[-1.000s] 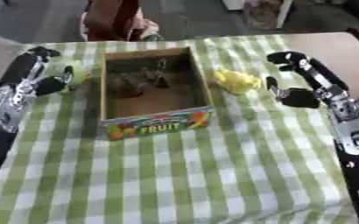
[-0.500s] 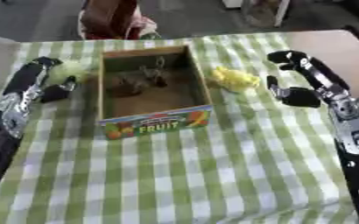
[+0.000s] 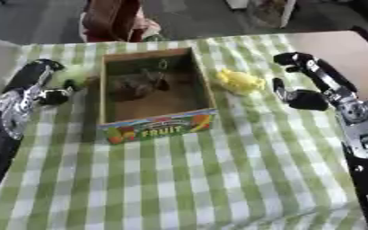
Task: Pick up objects on the table and place them in the box.
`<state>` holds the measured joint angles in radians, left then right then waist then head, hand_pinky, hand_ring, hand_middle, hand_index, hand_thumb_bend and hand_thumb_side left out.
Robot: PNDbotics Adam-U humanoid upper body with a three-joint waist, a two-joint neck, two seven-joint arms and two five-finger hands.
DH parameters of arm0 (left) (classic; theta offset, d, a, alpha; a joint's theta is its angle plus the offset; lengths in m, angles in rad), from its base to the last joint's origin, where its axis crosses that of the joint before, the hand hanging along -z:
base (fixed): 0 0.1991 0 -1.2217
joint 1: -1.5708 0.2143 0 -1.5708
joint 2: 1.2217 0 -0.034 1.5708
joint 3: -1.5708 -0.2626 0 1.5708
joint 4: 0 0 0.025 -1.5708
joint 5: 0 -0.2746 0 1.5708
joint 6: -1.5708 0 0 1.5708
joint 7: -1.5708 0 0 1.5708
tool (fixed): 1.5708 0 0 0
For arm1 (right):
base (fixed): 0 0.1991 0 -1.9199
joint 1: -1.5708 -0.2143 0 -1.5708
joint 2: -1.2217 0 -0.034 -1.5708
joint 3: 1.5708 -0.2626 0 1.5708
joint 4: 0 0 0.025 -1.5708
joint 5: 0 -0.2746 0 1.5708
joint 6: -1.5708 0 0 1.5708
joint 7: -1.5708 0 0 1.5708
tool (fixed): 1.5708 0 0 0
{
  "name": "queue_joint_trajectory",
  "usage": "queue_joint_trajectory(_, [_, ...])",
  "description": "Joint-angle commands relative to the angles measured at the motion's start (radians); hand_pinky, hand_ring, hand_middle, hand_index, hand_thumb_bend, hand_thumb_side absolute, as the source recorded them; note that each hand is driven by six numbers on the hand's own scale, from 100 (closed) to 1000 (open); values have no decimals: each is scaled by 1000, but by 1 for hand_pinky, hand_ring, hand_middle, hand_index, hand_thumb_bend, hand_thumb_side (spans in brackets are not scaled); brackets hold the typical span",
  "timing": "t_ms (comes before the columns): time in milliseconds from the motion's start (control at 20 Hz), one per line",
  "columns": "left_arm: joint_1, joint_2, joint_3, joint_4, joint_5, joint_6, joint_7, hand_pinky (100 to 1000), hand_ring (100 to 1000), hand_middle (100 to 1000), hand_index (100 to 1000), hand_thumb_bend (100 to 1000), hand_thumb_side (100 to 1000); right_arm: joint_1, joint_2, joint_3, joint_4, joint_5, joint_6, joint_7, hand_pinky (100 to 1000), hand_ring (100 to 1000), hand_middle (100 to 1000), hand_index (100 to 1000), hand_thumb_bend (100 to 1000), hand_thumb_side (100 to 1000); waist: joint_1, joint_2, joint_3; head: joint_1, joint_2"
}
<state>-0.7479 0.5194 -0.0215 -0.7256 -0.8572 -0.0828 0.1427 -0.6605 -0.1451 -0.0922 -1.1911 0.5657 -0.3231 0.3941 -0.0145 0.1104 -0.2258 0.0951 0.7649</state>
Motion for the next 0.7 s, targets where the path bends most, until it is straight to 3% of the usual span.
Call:
queue_joint_trajectory(50, [-19, 30, 7, -59, 54, 15, 95, 571, 356, 292, 499, 100, 298, -17, -18, -7, -18, -9, 4, -3, 862, 892, 811, 873, 100, 172, 1, -17, 2, -1, 2])
queue_joint_trajectory(200, [-25, 39, -1, -123, 99, 25, 170, 571, 362, 300, 504, 100, 317, -15, -18, -7, -19, -9, 4, -3, 862, 893, 811, 873, 100, 170, 1, -20, 5, 2, 5])
queue_joint_trajectory(350, [-27, 42, -31, -208, 158, 7, 182, 572, 361, 298, 501, 100, 329, -14, -17, -8, -20, -9, 5, -4, 861, 893, 811, 874, 100, 169, 1, -23, 9, 6, 5])
queue_joint_trajectory(550, [-28, 36, -90, -326, 225, -26, 114, 584, 375, 311, 514, 100, 311, -15, -13, -6, -22, -9, 5, -3, 862, 893, 811, 874, 100, 168, -1, -23, 12, 18, 5])
queue_joint_trajectory(700, [-32, 22, -156, -421, 247, -70, 6, 591, 382, 317, 520, 100, 300, -17, -11, -5, -22, -9, 4, -2, 862, 893, 811, 874, 100, 168, -3, -22, 14, 24, 5])
